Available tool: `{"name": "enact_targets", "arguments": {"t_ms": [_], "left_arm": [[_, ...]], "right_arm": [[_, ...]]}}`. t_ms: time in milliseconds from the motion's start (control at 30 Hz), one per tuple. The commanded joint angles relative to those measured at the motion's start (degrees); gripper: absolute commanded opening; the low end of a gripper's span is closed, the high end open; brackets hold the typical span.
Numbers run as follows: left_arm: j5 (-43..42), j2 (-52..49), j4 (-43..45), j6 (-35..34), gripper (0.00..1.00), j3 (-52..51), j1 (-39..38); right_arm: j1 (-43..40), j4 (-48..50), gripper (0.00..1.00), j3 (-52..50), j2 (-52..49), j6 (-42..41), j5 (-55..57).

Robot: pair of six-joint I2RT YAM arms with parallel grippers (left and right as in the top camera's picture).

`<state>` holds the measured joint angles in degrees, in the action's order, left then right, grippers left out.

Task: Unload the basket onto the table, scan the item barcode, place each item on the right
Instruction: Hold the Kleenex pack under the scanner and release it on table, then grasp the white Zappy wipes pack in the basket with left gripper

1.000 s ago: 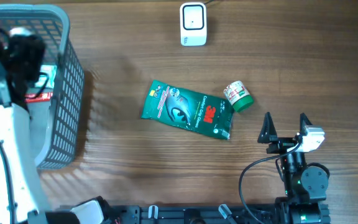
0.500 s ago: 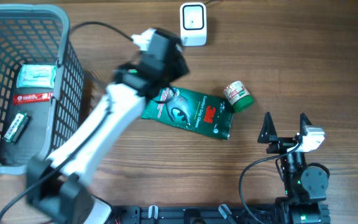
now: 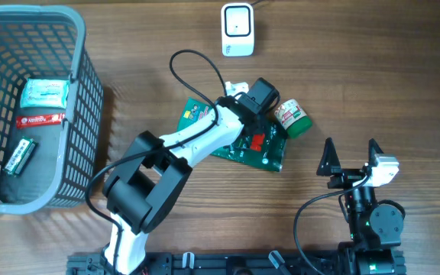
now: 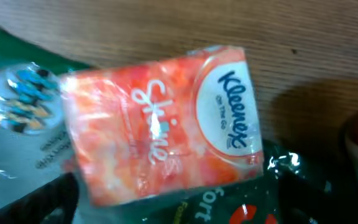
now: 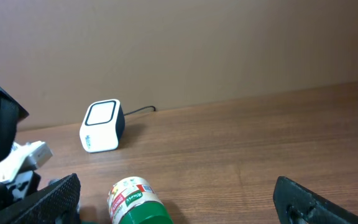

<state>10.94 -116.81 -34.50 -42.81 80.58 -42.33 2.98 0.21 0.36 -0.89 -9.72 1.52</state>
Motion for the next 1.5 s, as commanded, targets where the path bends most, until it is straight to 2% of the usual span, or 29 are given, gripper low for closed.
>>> {"name": "enact_targets", "arguments": {"t_ms": [0,100,300,367,433,500,533,633,733,833,867,1000,1033,1167,1400,1467], "left_arm": [[7.5,8.0,-2.2,4.2,1.0,3.4,0.2],[18.5,16.9,-3.4,8.3,1.0,4.7,0.2],[50.1,33.0,-4.5,8.3,1.0,4.7,1.4],[54.8,36.9,-4.0,8.3,1.0,4.7,4.9],[54.7,39.1,-3.8,7.8,1.0,4.7,11.0],[50.8,39.9,-3.9,7.8,1.0,4.7,19.5],[46.1,40.0,-4.2,7.8,1.0,4.7,25.0],[29.3,39.9,-6.5,5.4,1.0,4.7,38.0],[11.2,38.6,-9.5,-1.7,1.0,4.7,53.1],[0.5,33.5,-12.9,-3.1,1.0,4.7,64.8],[-0.6,30.9,-13.9,-3.1,1.0,4.7,66.8],[-4.2,21.1,-13.3,-2.1,1.0,4.7,68.1],[-4.3,18.9,-12.5,0.1,1.0,4.7,67.6],[-3.9,9.6,-5.4,15.6,1.0,4.7,64.5],[-3.4,1.5,3.3,32.4,1.0,4.7,64.3],[-3.4,0.3,3.7,40.3,1.0,4.7,64.3]], "right_arm": [[0.3,0.2,1.0,-0.1,0.3,0.7,-0.5],[0.3,0.2,1.0,-0.1,0.3,0.7,-0.5],[0.3,0.2,1.0,-0.1,0.3,0.7,-0.5],[0.3,0.2,1.0,-0.1,0.3,0.7,-0.5],[0.3,0.2,1.0,-0.1,0.3,0.7,-0.5],[0.3,0.2,1.0,-0.1,0.3,0.7,-0.5],[0.3,0.2,1.0,-0.1,0.3,0.7,-0.5],[0.3,0.2,1.0,-0.1,0.3,0.7,-0.5],[0.3,0.2,1.0,-0.1,0.3,0.7,-0.5],[0.3,0.2,1.0,-0.1,0.3,0.7,-0.5],[0.3,0.2,1.0,-0.1,0.3,0.7,-0.5],[0.3,0.2,1.0,-0.1,0.3,0.7,-0.5],[0.3,0.2,1.0,-0.1,0.3,0.7,-0.5],[0.3,0.2,1.0,-0.1,0.3,0.7,-0.5],[0.3,0.2,1.0,-0.1,0.3,0.7,-0.5],[0.3,0.2,1.0,-0.1,0.3,0.7,-0.5]]}}
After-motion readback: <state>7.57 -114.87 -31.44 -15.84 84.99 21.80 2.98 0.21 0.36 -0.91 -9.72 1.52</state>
